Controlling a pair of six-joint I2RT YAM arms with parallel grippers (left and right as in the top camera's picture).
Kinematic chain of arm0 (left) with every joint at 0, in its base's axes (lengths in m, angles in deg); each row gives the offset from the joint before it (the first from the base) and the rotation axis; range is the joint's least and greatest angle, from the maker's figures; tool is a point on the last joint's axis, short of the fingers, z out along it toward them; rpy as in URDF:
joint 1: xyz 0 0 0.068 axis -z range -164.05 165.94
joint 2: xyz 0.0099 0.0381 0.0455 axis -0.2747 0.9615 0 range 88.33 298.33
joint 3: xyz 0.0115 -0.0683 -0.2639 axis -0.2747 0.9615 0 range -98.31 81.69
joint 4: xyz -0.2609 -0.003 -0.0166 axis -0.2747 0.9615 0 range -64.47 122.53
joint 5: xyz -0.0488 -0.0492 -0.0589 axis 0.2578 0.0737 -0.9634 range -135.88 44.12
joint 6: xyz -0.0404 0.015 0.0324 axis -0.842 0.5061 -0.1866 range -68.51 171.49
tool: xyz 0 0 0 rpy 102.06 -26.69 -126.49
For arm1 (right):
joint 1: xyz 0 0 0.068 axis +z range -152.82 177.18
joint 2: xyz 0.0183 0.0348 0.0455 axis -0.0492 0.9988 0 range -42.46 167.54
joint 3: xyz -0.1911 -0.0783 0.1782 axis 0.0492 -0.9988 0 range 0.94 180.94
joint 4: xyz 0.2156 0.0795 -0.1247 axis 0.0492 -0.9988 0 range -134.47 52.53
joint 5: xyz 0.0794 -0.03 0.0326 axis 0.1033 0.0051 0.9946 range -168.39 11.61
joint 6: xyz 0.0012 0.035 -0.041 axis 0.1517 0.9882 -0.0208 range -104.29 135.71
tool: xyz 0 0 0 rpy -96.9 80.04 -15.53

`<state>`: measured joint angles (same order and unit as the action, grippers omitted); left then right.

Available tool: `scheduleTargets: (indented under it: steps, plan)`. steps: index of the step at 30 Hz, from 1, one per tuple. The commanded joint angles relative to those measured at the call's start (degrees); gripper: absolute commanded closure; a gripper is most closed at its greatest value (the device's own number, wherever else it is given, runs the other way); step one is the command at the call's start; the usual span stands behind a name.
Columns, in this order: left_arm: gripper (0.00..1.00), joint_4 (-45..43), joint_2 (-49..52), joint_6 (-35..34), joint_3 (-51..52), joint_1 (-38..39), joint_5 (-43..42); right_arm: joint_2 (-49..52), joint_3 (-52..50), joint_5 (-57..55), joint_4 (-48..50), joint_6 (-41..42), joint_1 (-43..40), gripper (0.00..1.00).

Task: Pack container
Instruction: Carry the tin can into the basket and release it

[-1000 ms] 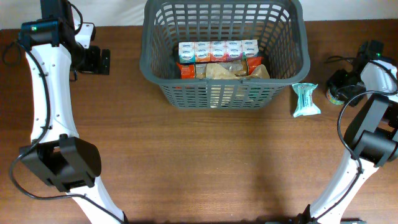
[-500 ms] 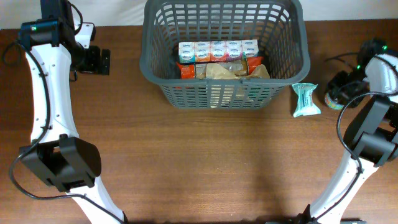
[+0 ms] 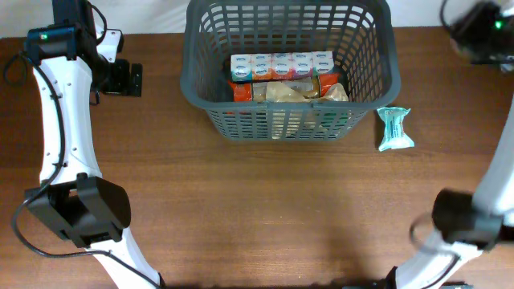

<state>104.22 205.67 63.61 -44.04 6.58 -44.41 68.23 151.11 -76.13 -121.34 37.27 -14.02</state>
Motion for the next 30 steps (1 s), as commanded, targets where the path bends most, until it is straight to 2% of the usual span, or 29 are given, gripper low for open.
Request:
scheduleTargets:
  steps: [1,6,12,22,30]
  plan:
    - [0.01,0.0,-0.1,-0.9,0.2,-0.3,-0.7,-4.4,1.6,0.5,1.0,-3.5,9.0,0.58]
    - [0.01,0.0,-0.1,-0.9,0.2,-0.3,-0.7,-3.2,1.2,-0.6,2.3,-9.2,22.0,0.61]
    - [0.01,0.0,-0.1,-0.9,0.2,-0.3,-0.7,3.5,-0.8,-3.0,4.6,-11.9,30.9,0.60]
    - [0.01,0.0,-0.1,-0.9,0.2,-0.3,-0.7,17.5,-1.2,-3.0,4.9,-11.9,33.7,0.61]
    - [0.01,0.0,-0.1,-0.9,0.2,-0.3,-0.7,24.0,-2.5,-4.5,1.8,-11.9,33.6,0.62]
